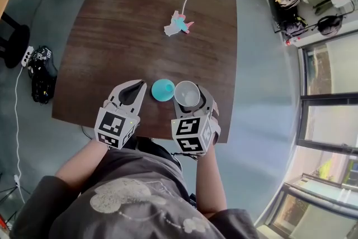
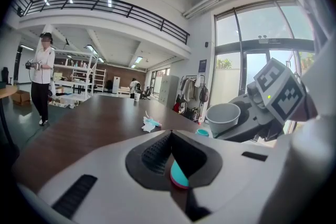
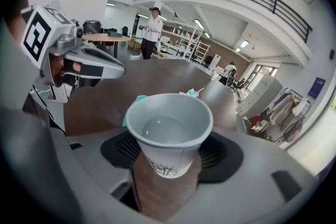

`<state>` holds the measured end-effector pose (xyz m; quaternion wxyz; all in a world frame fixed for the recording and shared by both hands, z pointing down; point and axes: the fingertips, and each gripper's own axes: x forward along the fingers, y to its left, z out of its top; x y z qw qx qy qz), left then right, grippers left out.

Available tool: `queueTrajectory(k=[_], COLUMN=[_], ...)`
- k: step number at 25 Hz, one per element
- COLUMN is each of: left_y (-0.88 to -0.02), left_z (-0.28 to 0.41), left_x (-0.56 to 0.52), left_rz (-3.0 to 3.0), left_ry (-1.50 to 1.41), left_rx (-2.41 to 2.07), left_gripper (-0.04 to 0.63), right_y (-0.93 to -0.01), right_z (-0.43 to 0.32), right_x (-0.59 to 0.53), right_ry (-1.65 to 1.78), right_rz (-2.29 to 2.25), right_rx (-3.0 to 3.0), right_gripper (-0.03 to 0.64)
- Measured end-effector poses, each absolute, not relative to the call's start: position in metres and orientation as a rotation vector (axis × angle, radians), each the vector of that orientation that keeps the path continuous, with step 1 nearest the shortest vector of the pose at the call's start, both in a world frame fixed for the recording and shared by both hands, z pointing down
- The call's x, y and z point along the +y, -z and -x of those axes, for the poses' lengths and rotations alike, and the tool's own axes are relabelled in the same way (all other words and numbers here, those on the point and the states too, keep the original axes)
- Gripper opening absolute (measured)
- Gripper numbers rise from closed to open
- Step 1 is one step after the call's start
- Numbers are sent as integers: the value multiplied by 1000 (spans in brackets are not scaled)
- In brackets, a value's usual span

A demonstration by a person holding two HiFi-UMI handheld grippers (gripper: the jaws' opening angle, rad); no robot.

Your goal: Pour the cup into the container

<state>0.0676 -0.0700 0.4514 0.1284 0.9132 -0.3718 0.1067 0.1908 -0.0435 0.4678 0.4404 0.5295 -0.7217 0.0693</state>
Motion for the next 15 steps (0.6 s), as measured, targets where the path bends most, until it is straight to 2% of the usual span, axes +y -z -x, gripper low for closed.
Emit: queueTrajectory(k=[15], left_y=[-454], left_z=[-73], left_x=[-70], left_rz=[-2641], left_ry=[-298], left_rx=[-1051], left_gripper=[8], right_y=[-469], right_z=[-190], right_x=[-52], right_ry=[-46], right_rz=[-1239], right_rx=[-1672], right_gripper=[293])
